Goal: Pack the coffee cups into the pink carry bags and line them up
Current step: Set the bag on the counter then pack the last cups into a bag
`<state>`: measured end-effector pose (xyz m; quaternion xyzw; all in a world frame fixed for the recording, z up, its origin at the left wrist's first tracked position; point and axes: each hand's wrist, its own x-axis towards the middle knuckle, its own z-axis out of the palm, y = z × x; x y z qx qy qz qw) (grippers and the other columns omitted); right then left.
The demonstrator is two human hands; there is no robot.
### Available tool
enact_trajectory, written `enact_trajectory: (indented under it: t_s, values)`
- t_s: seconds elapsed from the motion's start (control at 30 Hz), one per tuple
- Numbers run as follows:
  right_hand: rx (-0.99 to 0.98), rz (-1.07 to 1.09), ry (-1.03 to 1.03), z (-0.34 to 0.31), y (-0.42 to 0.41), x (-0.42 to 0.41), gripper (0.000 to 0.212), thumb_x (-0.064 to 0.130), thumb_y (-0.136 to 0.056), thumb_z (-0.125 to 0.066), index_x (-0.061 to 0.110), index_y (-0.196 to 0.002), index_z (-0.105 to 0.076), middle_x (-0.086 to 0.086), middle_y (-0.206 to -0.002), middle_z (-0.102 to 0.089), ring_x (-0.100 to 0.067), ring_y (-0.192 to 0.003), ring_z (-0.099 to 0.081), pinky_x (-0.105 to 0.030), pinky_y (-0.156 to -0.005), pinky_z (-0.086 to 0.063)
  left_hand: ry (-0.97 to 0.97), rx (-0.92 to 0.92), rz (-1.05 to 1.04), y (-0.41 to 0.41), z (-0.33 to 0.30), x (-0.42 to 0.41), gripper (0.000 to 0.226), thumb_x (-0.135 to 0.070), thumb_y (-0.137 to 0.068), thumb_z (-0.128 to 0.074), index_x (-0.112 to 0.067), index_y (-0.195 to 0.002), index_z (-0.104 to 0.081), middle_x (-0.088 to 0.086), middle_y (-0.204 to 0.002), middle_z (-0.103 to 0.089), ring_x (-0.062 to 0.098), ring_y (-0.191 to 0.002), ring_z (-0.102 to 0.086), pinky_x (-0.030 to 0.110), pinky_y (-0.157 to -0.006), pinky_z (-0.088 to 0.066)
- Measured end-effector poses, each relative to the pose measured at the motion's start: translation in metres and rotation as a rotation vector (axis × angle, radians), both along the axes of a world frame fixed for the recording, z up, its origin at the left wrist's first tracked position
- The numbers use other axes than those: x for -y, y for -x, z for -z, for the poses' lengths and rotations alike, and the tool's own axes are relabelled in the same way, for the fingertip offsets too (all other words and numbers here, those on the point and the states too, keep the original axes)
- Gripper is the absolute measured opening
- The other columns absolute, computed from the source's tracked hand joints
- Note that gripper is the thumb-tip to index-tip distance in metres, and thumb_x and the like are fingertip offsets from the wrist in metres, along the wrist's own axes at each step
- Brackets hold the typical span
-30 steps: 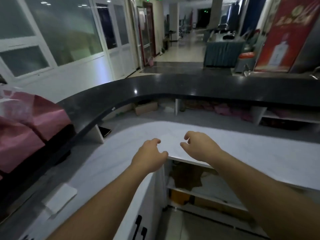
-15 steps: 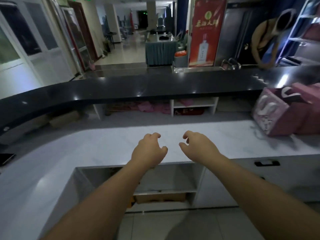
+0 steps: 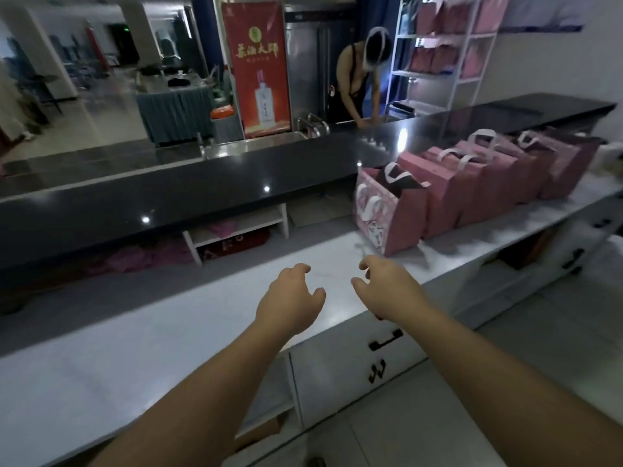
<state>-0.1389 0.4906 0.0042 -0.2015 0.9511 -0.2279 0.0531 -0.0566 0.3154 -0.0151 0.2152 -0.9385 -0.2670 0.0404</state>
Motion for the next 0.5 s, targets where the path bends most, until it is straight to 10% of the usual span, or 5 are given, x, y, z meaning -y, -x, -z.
enact_trajectory:
  t_s: [0.5]
  values:
    - [-0.045, 0.289, -0.031, -0.005, 0.23, -0.006, 0.036, 0.04, -0.093, -0.057, 0.019, -0.123, -0.055, -0.006, -0.103, -0.068, -0.032, -0.096, -0.063, -0.043, -0.079, -0.055, -0.139, -0.109, 0.167, 0.3, 0.027, 0.005, 0.054, -0.057, -0.093, -0.056, -0.027, -0.137, -0.051, -0.001, -0.133, -0.063, 0.023, -0.11, -0.067, 0.044, -0.091, -0.059]
